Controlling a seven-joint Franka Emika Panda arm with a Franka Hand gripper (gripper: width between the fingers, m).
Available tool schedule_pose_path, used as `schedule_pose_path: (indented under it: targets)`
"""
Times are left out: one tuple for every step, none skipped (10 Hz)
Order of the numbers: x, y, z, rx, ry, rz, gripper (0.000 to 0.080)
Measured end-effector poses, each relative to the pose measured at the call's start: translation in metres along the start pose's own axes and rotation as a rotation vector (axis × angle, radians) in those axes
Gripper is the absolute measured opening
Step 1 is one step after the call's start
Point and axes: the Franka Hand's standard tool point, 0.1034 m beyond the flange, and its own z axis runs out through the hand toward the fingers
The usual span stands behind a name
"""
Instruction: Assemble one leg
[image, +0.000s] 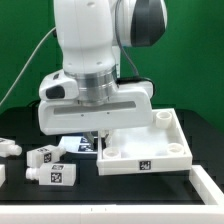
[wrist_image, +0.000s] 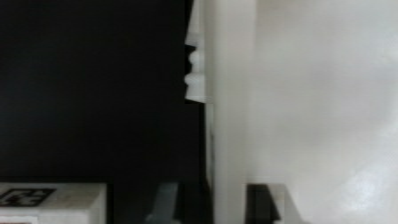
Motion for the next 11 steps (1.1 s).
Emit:
schedule_pose_path:
  targets:
    - [0.000,0.000,0.002,0.000,-0.003,0.000,0.0054]
    - [0.000,0.000,0.003,0.000,-0.005,0.001,0.0054]
    - [0.006,0.000,0.005,0.003,-0.016,0.022,0.0054]
    - [0.025,-0.002,0.009,0.011,-0.046,0.033,0.0054]
    - [0.049,-0.005,0.013,0.017,-0.065,0.028,0.0054]
    - [0.065,-0.007,0.017,0.024,-0.066,0.031,0.0054]
    - [0.072,-0.007,0.019,0.032,-0.081,0.037,0.0054]
    - [0.071,-0.007,0.019,0.031,-0.075,0.035,0.0054]
    - [0.071,-0.007,0.020,0.031,-0.076,0.035,0.0054]
    - [0.070,-0.007,0.020,0.031,-0.077,0.035,0.0054]
    - [0.070,-0.007,0.020,0.031,-0.078,0.035,0.0054]
